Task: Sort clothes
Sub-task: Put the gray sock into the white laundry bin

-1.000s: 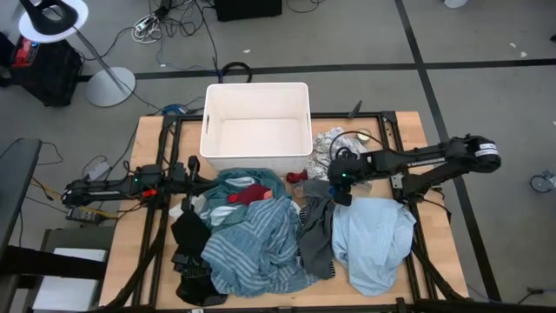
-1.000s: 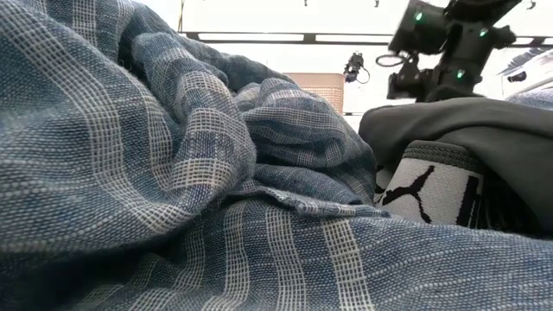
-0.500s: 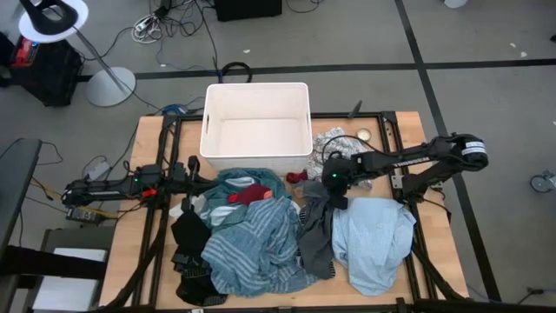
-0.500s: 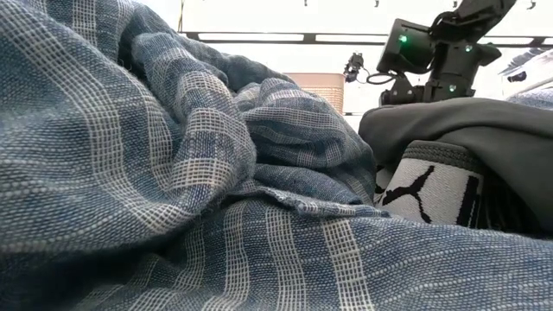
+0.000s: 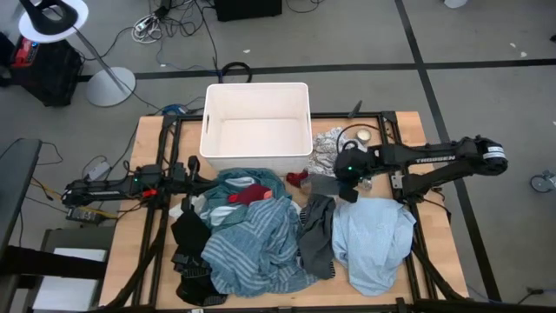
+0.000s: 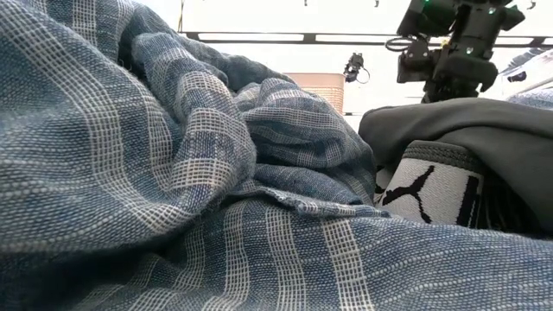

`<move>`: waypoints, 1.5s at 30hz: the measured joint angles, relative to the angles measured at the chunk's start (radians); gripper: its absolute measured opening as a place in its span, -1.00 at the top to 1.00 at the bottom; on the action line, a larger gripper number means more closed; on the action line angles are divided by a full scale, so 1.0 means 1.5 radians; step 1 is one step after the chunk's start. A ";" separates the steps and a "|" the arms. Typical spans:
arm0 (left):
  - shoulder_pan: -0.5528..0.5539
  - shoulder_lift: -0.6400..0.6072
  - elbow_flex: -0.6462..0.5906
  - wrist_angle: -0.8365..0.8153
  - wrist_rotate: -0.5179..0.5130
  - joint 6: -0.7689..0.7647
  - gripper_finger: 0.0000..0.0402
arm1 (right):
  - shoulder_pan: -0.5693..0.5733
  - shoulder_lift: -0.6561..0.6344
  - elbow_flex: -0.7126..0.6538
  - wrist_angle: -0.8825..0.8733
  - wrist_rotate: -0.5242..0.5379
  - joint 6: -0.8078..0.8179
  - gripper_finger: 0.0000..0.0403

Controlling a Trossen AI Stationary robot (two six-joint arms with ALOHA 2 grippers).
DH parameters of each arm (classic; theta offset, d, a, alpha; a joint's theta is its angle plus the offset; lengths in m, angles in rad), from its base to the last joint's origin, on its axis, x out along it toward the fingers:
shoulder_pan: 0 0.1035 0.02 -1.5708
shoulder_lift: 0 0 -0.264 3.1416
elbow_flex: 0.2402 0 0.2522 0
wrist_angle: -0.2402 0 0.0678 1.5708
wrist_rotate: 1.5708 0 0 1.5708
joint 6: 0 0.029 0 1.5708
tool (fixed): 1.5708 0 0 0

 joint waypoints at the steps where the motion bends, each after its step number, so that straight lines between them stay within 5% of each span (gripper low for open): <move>1: 0.000 0.000 0.000 0.000 0.000 0.000 1.00 | 0.000 -0.004 0.000 0.002 0.000 0.000 0.96; 22: 0.000 0.000 0.000 -0.001 0.000 0.000 1.00 | 0.020 0.000 0.000 0.027 -0.007 -0.003 0.38; 38: 0.000 0.000 0.000 0.000 0.000 0.000 1.00 | 0.025 0.138 -0.029 0.184 0.026 -0.129 0.45; 45: 0.000 0.000 0.000 0.014 0.000 0.000 1.00 | 0.027 0.143 -0.026 0.197 0.028 -0.135 0.94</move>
